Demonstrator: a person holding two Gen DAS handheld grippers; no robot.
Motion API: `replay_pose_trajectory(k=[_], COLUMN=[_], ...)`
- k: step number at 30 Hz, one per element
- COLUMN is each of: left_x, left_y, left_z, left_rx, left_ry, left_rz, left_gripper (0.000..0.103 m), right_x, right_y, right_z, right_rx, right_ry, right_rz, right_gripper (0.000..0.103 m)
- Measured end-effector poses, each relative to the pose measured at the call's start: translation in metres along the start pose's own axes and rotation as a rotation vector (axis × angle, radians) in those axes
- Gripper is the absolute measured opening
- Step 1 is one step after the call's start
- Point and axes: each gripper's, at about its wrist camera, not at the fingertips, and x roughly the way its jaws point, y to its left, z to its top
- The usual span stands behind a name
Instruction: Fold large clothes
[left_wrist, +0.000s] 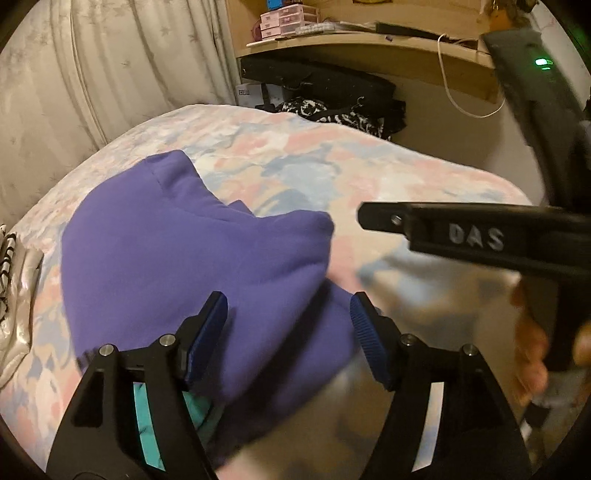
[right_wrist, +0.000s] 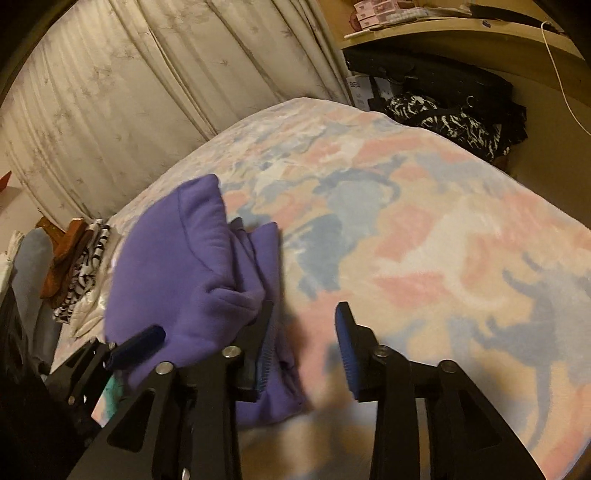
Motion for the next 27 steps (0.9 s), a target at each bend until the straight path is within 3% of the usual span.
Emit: replay_pose_trajectory(k=[5, 8, 9, 10, 13, 17, 21, 24, 27], left_x=[-0.058, -0.073, -0.074, -0.071, -0.063, -0.039, -0.013, -0.004, -0.001], left_y=[0.031, 0.065, 0.076, 0.093, 0.135, 0.177, 0.201, 0.205, 0.205], left_z=[0.0, 0.003, 0.003, 0.003, -0.004, -0.013, -0.019, -0.018, -0.014], left_rx=[-0.126, -0.241, -0.277, -0.332, -0.453, -0.534, -0.598, -0.601, -0.58], left_ry=[-0.037, -0.035, -0.027, -0.009, 0.042, 0.128, 0.164, 0.169, 0.187], left_rz=[-0.028, -0.002, 0.017, 0.05, 0.088, 0.098, 0.024, 0.007, 0.01], left_gripper=[0.067, 0.067, 0.067, 0.067, 0.066, 0.066, 0.067, 0.067, 0.065], right_x=[-0.019, -0.014, -0.011, -0.002, 0.029, 0.077, 0.111, 0.124, 0.121], right_y=[0.02, 0.036, 0.04, 0.046, 0.055, 0.058, 0.065, 0.07, 0.07], right_z=[0.016, 0.032, 0.037, 0.043, 0.053, 0.057, 0.055, 0.049, 0.044], right_rx=[-0.066, -0.122, -0.136, -0.154, -0.183, -0.154, -0.176, -0.211, -0.219], right_ry=[0.011, 0.05, 0.066, 0.101, 0.208, 0.344, 0.409, 0.414, 0.393], right_rz=[0.074, 0.135, 0.149, 0.167, 0.228, 0.274, 0.32, 0.313, 0.306], right_gripper=[0.038, 0.05, 0.059, 0.061, 0.061, 0.061, 0.044, 0.024, 0.017])
